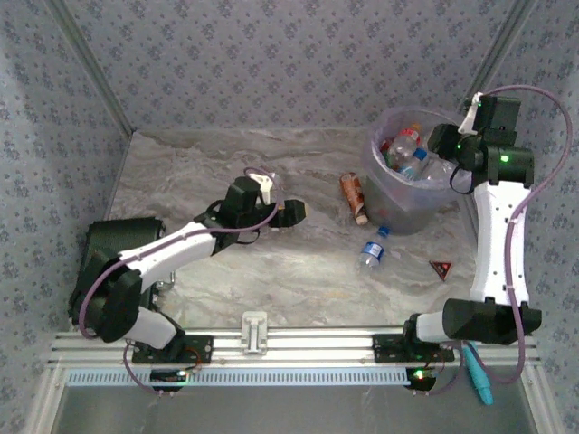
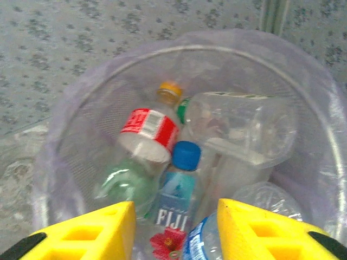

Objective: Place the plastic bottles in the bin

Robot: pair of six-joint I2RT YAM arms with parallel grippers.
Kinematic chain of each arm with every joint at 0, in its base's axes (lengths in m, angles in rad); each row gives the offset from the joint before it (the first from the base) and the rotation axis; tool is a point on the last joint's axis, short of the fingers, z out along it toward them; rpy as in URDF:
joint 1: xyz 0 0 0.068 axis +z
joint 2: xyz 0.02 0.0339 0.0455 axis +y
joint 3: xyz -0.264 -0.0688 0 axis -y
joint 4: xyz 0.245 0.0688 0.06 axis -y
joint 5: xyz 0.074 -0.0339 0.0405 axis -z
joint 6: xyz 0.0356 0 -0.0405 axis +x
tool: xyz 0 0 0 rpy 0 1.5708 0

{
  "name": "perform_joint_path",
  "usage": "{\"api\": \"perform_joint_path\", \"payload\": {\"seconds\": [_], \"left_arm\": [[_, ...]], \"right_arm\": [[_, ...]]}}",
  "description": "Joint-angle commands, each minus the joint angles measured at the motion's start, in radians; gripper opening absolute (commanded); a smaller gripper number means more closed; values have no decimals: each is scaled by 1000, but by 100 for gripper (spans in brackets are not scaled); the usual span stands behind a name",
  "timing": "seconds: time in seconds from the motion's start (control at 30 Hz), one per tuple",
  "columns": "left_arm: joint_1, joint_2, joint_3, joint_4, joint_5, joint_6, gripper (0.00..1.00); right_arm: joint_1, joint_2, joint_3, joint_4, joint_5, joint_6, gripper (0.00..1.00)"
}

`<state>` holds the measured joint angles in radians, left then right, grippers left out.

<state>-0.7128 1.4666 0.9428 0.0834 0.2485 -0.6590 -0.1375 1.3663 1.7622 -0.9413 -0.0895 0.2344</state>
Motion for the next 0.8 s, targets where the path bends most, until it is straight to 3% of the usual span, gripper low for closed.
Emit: {"api": "perform_joint_path", "payload": {"seconds": [0.0,0.13,0.33,0.77], "left_arm": [[-89,71,139,-126,1,52,92],[-190,242,314,-259,12,93,94],[-294,448,502,-327,17,93,97],[-391,735,808,-485,-8,141,94]], "right_arm": [[11,-32,-15,-30,12,-5,51],[18,-50,-37,-32,-5,3,65],[25,-88,-71,-31,-36,7,81],[20,-112,-88,-31,-69,2,84]]}}
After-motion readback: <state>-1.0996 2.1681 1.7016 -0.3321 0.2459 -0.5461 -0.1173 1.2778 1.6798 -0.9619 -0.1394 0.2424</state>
